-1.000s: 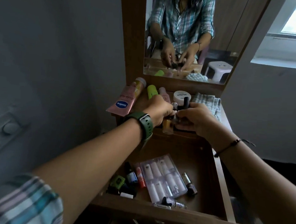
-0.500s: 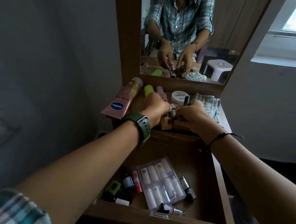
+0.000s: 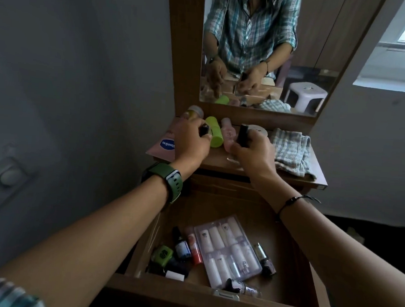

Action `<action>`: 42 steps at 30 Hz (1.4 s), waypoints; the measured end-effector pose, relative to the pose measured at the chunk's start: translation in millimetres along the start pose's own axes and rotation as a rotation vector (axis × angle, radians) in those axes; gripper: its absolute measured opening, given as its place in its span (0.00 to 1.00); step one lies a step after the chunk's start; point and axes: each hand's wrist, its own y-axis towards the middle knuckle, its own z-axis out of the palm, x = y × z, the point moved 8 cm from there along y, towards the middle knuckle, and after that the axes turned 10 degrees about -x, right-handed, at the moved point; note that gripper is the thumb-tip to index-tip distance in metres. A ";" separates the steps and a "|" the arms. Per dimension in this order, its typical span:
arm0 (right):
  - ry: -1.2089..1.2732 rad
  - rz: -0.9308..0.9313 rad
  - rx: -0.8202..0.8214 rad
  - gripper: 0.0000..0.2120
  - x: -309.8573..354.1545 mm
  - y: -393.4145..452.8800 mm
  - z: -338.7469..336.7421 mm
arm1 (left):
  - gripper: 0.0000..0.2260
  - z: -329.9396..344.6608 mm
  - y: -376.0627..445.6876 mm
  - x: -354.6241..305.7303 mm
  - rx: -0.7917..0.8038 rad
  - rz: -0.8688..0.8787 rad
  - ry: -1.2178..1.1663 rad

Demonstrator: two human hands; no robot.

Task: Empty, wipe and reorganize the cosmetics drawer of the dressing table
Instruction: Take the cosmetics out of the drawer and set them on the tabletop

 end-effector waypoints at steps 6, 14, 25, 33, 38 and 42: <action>-0.101 -0.131 0.098 0.16 12.9 2.6 28.0 | 0.08 5.9 8.5 2.1 0.045 0.048 0.015; -0.155 -0.206 0.081 0.17 23.0 7.9 31.7 | 0.16 -20.4 -0.5 -18.9 -0.055 0.236 0.029; -0.721 -0.174 0.609 0.05 -88.8 -102.8 -4.9 | 0.16 -14.0 -144.0 58.5 0.801 0.138 0.547; -0.774 -0.061 0.639 0.17 -130.9 -131.4 -17.5 | 0.14 34.6 -224.1 20.2 1.170 0.250 0.365; -0.788 -0.049 0.667 0.13 -133.7 -134.7 -23.8 | 0.16 64.6 -236.3 18.7 1.272 0.268 0.488; -0.782 -0.036 0.745 0.16 -135.6 -139.8 -17.2 | 0.15 76.9 -241.7 13.6 1.346 0.328 0.566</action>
